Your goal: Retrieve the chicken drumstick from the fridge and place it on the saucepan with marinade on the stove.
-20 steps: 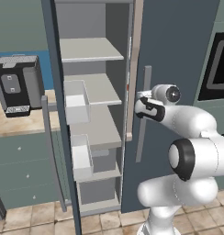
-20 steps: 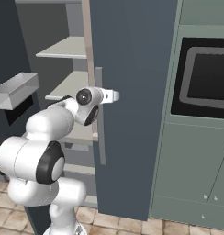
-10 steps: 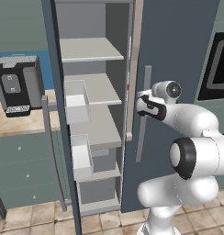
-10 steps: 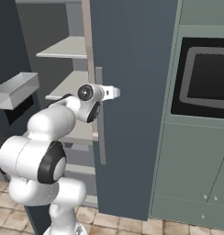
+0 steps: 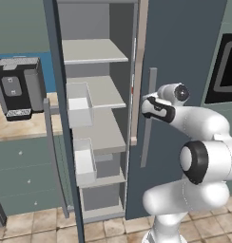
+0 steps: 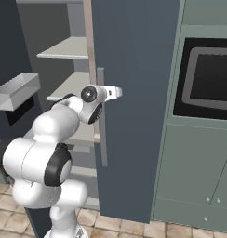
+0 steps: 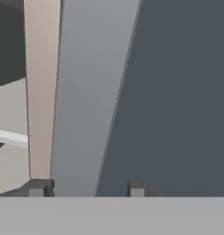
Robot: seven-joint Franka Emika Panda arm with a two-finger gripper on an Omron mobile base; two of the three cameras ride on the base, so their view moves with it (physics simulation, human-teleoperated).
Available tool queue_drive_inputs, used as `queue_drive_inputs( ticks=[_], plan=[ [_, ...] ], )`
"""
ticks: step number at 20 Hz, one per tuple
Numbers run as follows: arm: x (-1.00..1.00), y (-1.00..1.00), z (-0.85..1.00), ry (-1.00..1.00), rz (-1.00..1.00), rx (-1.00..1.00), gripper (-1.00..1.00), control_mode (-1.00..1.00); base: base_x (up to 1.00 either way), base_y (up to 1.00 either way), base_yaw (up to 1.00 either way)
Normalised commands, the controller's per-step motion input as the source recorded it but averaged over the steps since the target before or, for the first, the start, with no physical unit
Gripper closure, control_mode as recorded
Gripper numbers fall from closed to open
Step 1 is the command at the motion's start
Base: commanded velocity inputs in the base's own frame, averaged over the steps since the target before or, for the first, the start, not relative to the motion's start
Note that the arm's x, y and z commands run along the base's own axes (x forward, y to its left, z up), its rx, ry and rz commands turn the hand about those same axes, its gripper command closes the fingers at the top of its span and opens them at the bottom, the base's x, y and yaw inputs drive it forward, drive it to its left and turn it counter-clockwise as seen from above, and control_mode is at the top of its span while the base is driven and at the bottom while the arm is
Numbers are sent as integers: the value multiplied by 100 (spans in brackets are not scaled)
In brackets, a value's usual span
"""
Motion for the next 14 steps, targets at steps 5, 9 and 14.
queue_drive_inputs(
  ticks=[5,9,14],
  plan=[
    [1,0,-11,-13,-3,0,100,-100,0,0,0],
    [-11,0,0,-1,-6,0,100,-100,0,0,0],
    [-32,-26,1,1,-7,0,100,-100,0,0,0]
  ],
)
